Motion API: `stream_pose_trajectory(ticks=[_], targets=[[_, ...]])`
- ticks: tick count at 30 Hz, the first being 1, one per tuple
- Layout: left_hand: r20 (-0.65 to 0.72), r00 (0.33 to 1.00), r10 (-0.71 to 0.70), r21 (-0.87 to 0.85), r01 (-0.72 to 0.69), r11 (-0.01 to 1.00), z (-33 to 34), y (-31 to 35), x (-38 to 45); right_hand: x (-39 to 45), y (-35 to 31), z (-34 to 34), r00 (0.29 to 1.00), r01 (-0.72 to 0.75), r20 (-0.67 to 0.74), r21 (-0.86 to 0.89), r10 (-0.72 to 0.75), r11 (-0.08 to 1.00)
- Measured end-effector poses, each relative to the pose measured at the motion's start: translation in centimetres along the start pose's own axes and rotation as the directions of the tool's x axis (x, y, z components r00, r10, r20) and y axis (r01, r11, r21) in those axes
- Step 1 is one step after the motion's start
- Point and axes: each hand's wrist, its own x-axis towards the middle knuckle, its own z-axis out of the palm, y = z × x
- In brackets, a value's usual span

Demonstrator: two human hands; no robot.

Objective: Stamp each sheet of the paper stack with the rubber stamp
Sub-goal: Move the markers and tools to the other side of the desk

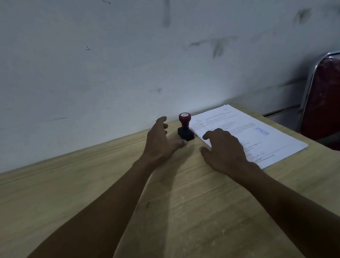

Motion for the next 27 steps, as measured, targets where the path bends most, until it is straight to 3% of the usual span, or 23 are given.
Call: stream_pose_trajectory(ticks=[9,20,27], targets=[[-0.147,0.981,0.127,0.006,-0.127,0.992,-7.5,0.7,-10.5,-6.7,-6.4,-0.9,0.996,0.085,0.007,0.224,-0.089,0.971],[-0.357,0.933,0.042,0.065,-0.02,0.998,-18.9,-2.2,-23.6,-15.9,-19.4,-0.4,0.966,0.217,0.041,0.403,-0.255,0.889],[-0.501,0.865,-0.019,0.142,0.103,0.985,-28.3,-6.3,-28.9,-18.8,-28.6,1.2,0.912,0.312,0.095,0.47,-0.399,0.825]])
